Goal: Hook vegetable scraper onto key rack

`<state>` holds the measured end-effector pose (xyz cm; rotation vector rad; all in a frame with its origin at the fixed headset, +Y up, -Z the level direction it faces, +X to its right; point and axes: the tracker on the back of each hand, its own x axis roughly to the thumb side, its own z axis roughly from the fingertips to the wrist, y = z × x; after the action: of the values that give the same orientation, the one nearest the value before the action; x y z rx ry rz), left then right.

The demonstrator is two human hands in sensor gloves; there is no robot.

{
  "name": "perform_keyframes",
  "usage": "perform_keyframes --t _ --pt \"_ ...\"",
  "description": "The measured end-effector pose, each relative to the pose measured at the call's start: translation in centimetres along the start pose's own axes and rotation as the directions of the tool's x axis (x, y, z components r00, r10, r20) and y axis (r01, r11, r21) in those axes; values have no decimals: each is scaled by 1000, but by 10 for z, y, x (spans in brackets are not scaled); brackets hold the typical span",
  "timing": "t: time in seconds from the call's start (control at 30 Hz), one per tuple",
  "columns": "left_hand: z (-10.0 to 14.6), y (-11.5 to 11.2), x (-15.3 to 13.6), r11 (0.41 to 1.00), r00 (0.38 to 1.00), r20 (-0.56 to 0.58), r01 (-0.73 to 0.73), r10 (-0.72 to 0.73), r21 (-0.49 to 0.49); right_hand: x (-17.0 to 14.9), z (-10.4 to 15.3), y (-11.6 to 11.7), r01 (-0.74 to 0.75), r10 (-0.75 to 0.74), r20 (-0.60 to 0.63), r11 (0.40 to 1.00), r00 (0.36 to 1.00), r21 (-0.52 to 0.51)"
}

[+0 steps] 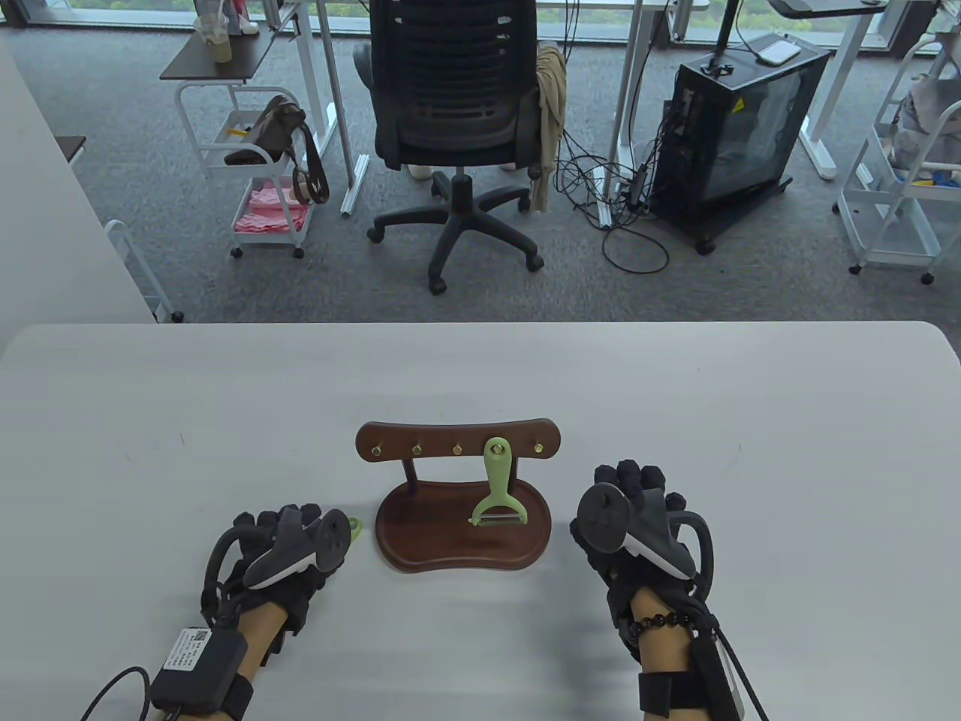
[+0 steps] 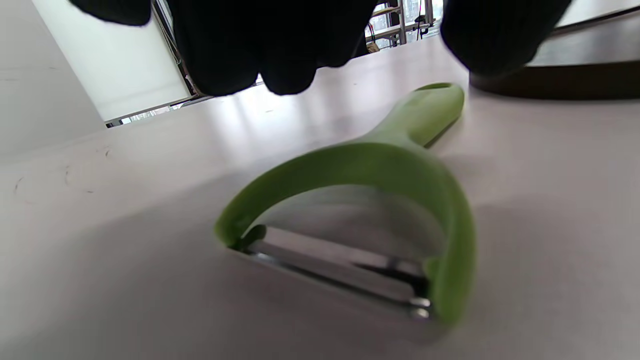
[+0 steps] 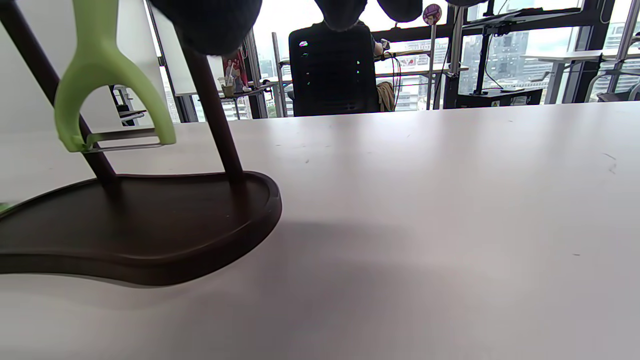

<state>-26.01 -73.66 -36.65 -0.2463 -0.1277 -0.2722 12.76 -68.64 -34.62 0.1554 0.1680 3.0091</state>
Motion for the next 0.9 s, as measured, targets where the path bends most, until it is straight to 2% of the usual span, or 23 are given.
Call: perform_keyframes --t 0.47,0.9 --pt "-10 -15 5 995 999 4 42 -42 -92 1 0 0 10 -10 5 1000 1000 5" --pt "-12 -16 9 996 998 8 65 -65 -66 3 -1 1 5 -4 15 999 1000 -42"
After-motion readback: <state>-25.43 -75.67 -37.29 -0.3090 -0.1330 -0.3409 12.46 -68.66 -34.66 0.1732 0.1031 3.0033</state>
